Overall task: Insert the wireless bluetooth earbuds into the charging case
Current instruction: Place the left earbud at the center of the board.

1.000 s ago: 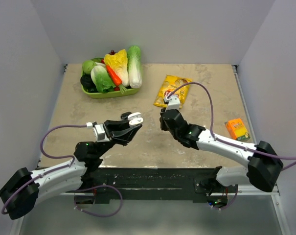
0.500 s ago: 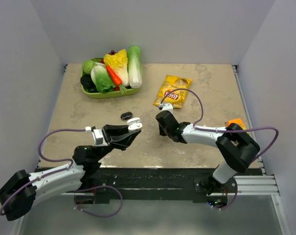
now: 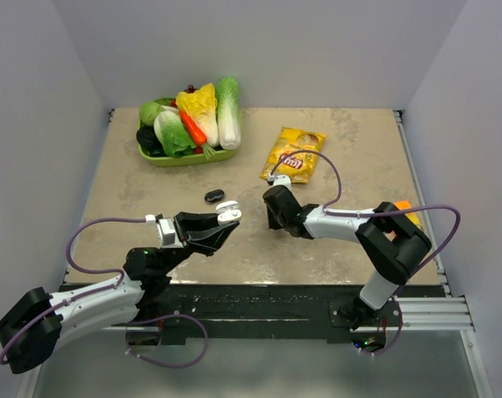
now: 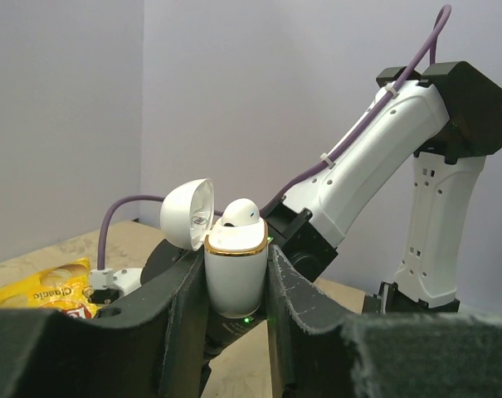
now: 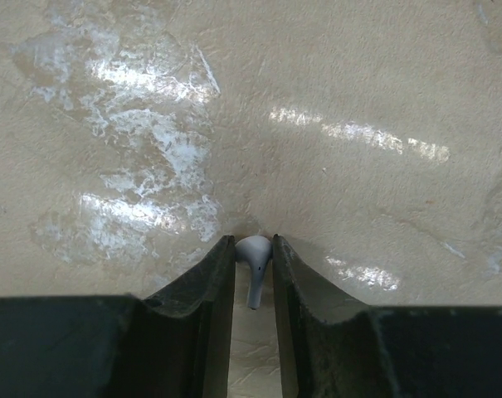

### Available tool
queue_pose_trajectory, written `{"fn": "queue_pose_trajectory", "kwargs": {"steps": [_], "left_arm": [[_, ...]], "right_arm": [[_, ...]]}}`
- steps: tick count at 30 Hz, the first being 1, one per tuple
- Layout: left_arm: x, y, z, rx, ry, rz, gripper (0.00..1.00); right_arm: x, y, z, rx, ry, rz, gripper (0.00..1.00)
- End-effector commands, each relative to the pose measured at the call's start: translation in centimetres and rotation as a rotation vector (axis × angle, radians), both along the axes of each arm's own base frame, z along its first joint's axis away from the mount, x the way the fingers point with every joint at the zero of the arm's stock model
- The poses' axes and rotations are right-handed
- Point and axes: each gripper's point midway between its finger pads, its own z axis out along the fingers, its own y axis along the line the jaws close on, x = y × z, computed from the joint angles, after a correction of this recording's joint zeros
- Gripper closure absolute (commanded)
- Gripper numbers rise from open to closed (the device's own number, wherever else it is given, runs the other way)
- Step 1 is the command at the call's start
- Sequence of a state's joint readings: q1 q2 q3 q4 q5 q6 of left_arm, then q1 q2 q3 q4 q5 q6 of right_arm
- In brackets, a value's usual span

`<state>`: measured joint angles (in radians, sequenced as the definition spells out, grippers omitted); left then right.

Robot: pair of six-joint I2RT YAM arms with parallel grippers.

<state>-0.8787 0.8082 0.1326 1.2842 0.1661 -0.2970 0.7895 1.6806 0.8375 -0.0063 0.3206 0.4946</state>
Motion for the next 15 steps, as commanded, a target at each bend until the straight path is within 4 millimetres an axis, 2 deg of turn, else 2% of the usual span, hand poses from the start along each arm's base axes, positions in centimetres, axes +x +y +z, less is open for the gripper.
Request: {"fn": "queue_pose_trajectory", "kwargs": {"steps": [1,6,9,15], "left_arm": [[-4.7,5.8,8.8,-0.372,-0.285,0.000,1.00],[-4.7,5.9,8.9,-0.373,-0.286,-0.003,1.00],[-4.8,5.8,8.9,-0.373,-0.285,-0.008,1.00],[-4.8,5.8,8.9,-0.370,-0.285,-0.006,1.00]], "right_arm": [[-0.5,0.2,-0.6,-0.009,0.046,0.024,0.67],[-0.6,0.1,-0.4,-0.012,0.050,0.022,0.50],[-0.6,0.3,0.1,-0.012,0.053,0.027,0.45],[-0.4,0.3,2.0,-0.043,0.064,0.057,0.44]]}}
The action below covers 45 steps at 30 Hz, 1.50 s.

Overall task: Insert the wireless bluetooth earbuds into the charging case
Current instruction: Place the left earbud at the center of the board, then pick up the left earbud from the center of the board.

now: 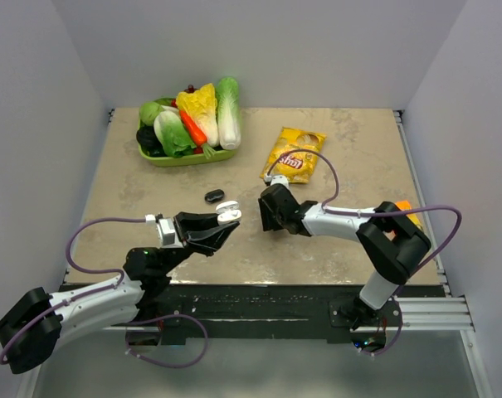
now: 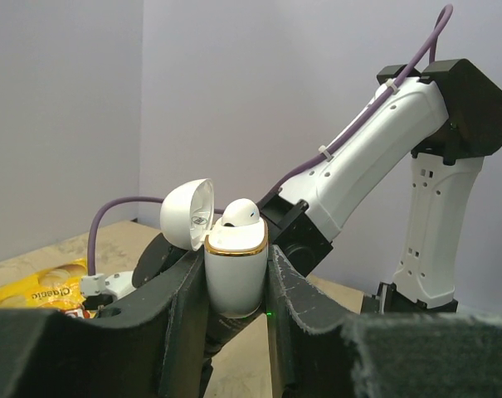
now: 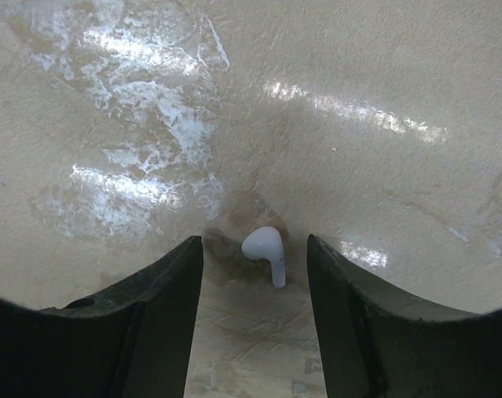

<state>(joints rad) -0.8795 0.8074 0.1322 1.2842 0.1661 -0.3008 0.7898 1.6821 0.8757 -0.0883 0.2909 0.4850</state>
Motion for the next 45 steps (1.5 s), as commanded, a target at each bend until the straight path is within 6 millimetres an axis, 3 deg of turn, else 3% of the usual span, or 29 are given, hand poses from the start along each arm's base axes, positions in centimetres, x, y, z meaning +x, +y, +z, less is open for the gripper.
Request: {"fn": "queue_pose_trajectory", "kwargs": {"steps": [1,8,24,45], "left_arm": [[-4.7,5.7,8.9,-0.366,-0.286,-0.005,1.00],[-4.8,5.5,8.6,-0.361,-0.278,-0.019,1.00],[-5.0,5.4,8.3,-0.362,-0.272,-0.036,1.00],[-5.1,5.5,8.1,-0.363,-0.268,-0.038,1.00]], "right_arm": [[0.1,0.3,2.0,-0.025,0.030,0.046,0.44],[-0.4,0.2,1.7,-0.109,0.100,0.124,0.44],[0.9,0.4,0.2,-0.142,0.133,0.145,0.46],[0.4,0.0,-0.1,-0.149,0.156,0.151,0.62]]}}
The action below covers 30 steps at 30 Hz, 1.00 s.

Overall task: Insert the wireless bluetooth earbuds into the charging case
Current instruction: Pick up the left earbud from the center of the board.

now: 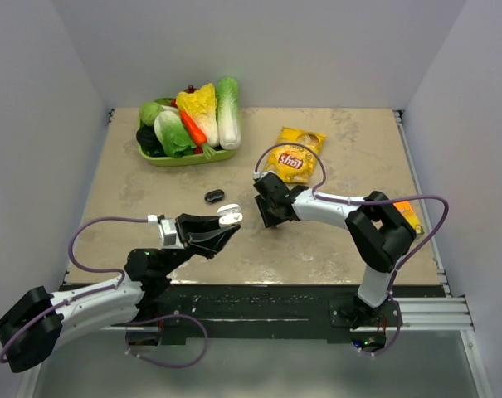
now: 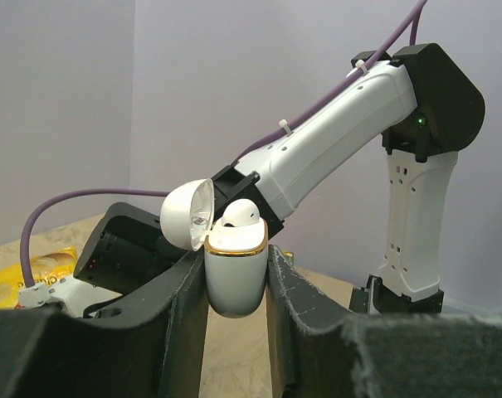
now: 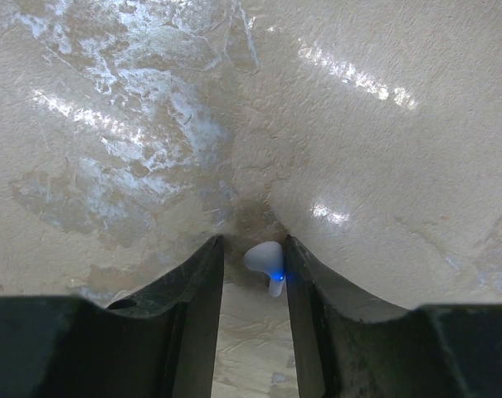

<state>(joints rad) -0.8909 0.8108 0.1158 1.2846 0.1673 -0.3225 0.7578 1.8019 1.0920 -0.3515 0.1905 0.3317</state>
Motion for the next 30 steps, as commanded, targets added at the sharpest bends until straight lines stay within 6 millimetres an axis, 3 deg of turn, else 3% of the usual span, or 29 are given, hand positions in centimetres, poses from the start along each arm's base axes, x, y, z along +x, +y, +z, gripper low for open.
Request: {"fn": "queue_pose_trajectory", "kwargs": {"steps": [1,8,14,24,27,30], "left_arm": [[-4.81,5.76,8.98,-0.376,-0.291,-0.011,1.00],[-4.79,5.71,9.00,-0.377,-0.288,-0.014,1.00],[-4.84,5.69,9.01,-0.379,-0.287,-0.018,1.00],[-4.79,5.53,8.92,-0.374,-0.283,-0.021,1.00],[-4.75,5.55,8.88,-0.375,-0.279,-0.020,1.00],[-4.69,5.49,8.82,-0.372,-0.278,-0.019,1.00]], "right_arm": [[0.07,-0.23,0.30,-0.011,0.009,0.004,0.62],[-0.32,-0.62,0.26,-0.017,0.010,0.003,0.60],[-0.46,-0.84,0.21,-0.020,0.013,0.002,0.64],[-0.89,-1.13,0.01,-0.019,0.021,-0.004,0.81],[-0.89,-1.10,0.20,-0.010,0.015,-0.008,0.97],[-0.75,-1.09,0.80,0.002,-0.001,-0.020,1.00]]}}
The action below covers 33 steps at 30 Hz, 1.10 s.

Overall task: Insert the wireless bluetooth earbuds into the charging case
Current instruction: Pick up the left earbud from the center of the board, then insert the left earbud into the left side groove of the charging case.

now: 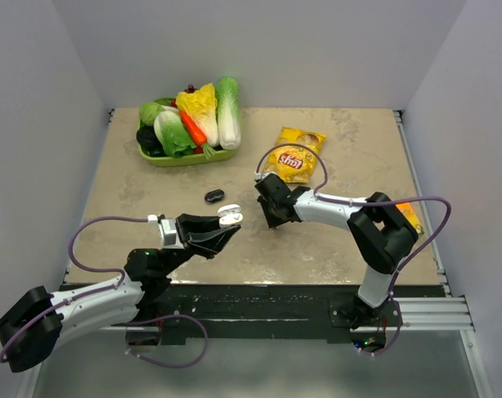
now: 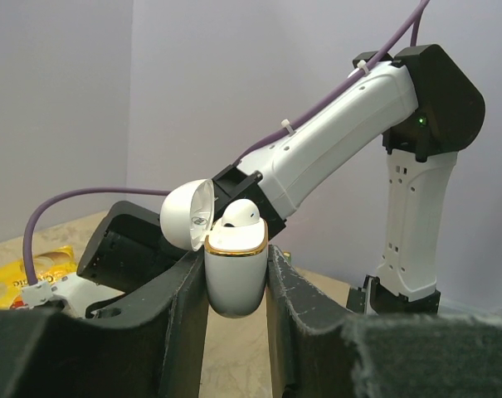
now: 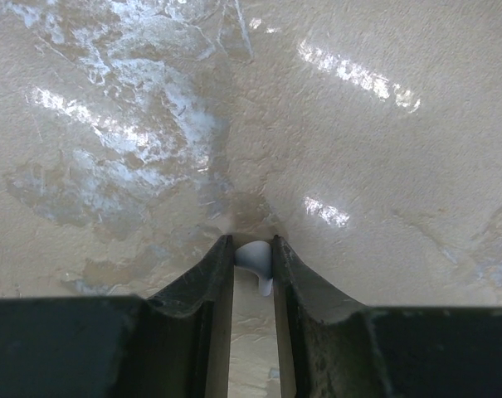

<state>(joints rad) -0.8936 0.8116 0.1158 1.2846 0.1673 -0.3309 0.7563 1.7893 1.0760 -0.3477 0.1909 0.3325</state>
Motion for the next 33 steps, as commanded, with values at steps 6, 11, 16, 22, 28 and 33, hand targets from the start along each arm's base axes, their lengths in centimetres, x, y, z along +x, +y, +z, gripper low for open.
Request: {"fn": "queue_pose_trajectory", "kwargs": {"steps": [6,11,16,22,28,33], "left_arm": [[-4.2,5.3,8.7,-0.356,-0.281,0.003,1.00],[-3.7,5.1,9.1,-0.344,-0.301,0.043,1.00],[-2.6,5.6,9.9,-0.335,-0.346,0.148,1.00],[-0.4,5.3,10.9,-0.283,-0.417,0.303,1.00],[1.0,3.5,11.9,-0.276,-0.484,0.331,1.00],[1.8,0.7,11.6,-0.248,-0.520,0.259,1.00]], "right_arm": [[0.4,0.0,5.0,0.111,-0.105,-0.049,1.00],[1.6,1.0,12.1,0.279,-0.264,-0.066,1.00],[1.0,1.2,22.0,0.506,-0.461,-0.049,1.00],[-1.7,-0.2,31.3,0.697,-0.656,-0.002,1.00],[-5.2,0.2,36.0,0.771,-0.703,0.129,1.00],[-7.9,0.4,38.6,0.814,-0.753,0.224,1.00]]}}
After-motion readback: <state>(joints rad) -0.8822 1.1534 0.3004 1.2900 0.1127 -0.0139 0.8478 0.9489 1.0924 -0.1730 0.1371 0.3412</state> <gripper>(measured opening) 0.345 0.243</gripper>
